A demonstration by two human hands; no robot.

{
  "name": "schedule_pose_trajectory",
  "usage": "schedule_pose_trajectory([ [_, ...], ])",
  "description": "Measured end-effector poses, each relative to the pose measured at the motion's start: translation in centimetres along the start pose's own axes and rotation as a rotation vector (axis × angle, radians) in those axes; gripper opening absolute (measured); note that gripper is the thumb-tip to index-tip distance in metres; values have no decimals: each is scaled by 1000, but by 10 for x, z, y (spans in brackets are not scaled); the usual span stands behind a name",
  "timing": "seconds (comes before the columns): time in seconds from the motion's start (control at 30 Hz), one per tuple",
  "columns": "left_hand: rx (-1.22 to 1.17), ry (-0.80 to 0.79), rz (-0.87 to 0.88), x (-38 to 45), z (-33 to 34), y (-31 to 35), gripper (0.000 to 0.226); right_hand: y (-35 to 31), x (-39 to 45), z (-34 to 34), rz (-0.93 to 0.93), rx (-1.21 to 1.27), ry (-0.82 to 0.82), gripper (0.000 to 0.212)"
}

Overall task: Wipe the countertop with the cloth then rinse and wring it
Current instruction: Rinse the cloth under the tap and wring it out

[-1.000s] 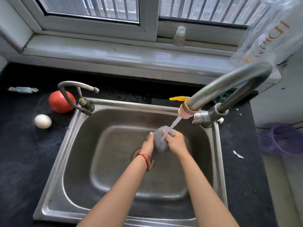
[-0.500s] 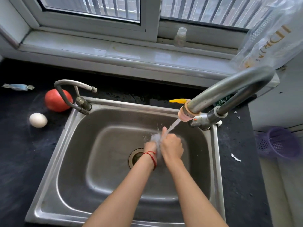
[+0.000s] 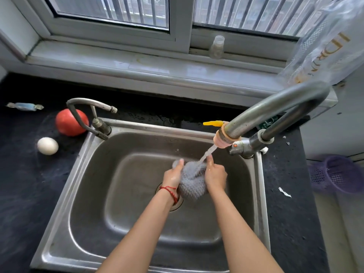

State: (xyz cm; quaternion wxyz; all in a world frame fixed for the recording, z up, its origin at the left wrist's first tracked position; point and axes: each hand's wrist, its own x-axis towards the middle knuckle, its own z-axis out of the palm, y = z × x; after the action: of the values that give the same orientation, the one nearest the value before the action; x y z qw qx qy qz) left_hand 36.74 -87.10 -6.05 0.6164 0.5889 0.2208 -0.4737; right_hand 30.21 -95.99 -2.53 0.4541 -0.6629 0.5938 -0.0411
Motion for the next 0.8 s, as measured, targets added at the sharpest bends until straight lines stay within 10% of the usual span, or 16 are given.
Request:
schedule_pose_trajectory([
  [0.1,-100,-52,15,-7,-14,10,20,3,3,-10,5,171,-328,53],
  [0.23,373,83,368,-5,-21,15,19,7,7,-21,-61,225,-670,14],
  [0.37,948,390,563,-18,-17,14,25,0,3,-20,-139,278,-454,15],
  [0.5,917,526,403,-22,-6,8,28,1,0,-5,-282,-24,-237,16],
  [0.8,294,5,15,-16,18,-2,36,-15,-46,12,-269,-148,-168,62],
])
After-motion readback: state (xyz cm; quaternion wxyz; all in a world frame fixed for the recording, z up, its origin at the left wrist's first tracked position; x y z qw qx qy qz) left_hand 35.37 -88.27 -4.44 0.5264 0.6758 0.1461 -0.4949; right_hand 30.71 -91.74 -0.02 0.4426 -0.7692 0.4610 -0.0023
